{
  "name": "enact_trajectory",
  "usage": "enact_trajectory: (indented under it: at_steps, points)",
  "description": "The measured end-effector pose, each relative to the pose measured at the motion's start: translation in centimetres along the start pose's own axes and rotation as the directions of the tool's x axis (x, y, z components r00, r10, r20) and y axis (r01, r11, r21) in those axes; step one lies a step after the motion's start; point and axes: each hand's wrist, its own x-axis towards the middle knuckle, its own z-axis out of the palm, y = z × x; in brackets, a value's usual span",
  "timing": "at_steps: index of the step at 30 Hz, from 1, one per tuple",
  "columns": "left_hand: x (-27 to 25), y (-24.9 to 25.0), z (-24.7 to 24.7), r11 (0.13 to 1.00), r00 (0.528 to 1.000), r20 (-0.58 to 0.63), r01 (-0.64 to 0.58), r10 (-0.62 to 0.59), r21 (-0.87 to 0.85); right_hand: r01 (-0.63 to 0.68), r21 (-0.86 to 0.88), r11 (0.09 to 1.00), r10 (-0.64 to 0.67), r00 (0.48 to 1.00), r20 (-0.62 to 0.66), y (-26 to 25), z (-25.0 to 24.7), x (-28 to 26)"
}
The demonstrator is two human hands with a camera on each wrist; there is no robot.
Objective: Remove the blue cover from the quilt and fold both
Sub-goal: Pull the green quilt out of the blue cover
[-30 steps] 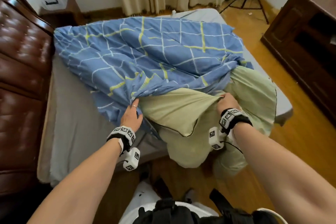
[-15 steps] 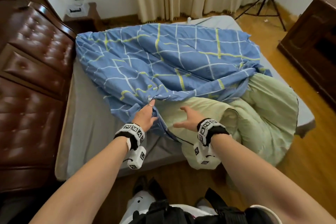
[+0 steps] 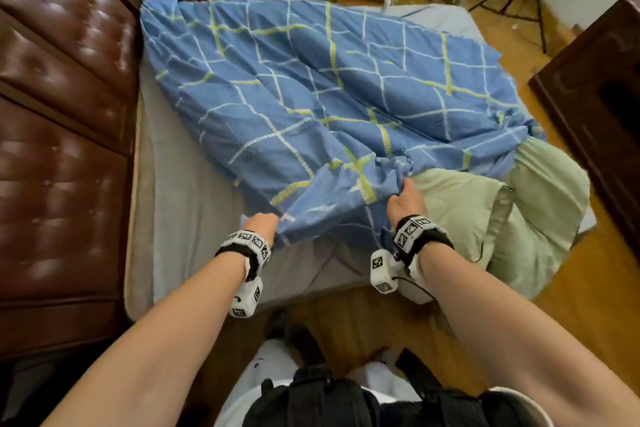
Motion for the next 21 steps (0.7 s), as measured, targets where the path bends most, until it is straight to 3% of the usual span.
enact_trajectory:
  at_steps: [6, 8, 11, 13, 16, 21]
  points:
    - [-3.1, -6.7, 0.5, 0.955, 0.955, -0.02, 0.298, -0.297, 0.011, -0.135, -0.115, 0.984, 0.139, 0.99, 0.025, -3.0, 5.5, -1.8]
    - [-5.2, -9.8, 1.1, 0.909, 0.904, -0.099, 0.418, -0.417, -0.013, -0.114, -0.148, 0.982, 0.132, 0.984, 0.123, -4.2, 8.6, -2.5]
    - [-7.6, -12.2, 2.5, 0.85, 0.814, -0.27, 0.526, -0.515, -0.035, -0.018, -0.132, 0.991, 0.068, 0.92, 0.385, -3.8, 11.6, -3.4]
    - [-7.7, -11.1, 2.7, 0.857, 0.8, -0.319, 0.507, -0.508, -0.092, 0.127, -0.193, 0.973, -0.019, 0.878, 0.479, -2.5, 11.3, -3.5]
    - [-5.8, -5.6, 2.2, 0.918, 0.857, -0.33, 0.37, -0.395, -0.139, 0.29, -0.293, 0.911, -0.108, 0.854, 0.509, -0.8, 7.5, -3.5]
    - [-2.5, 8.8, 1.1, 0.99, 0.937, -0.337, 0.042, -0.085, -0.133, 0.181, -0.294, 0.939, -0.052, 0.916, 0.398, 6.4, -2.8, -0.4]
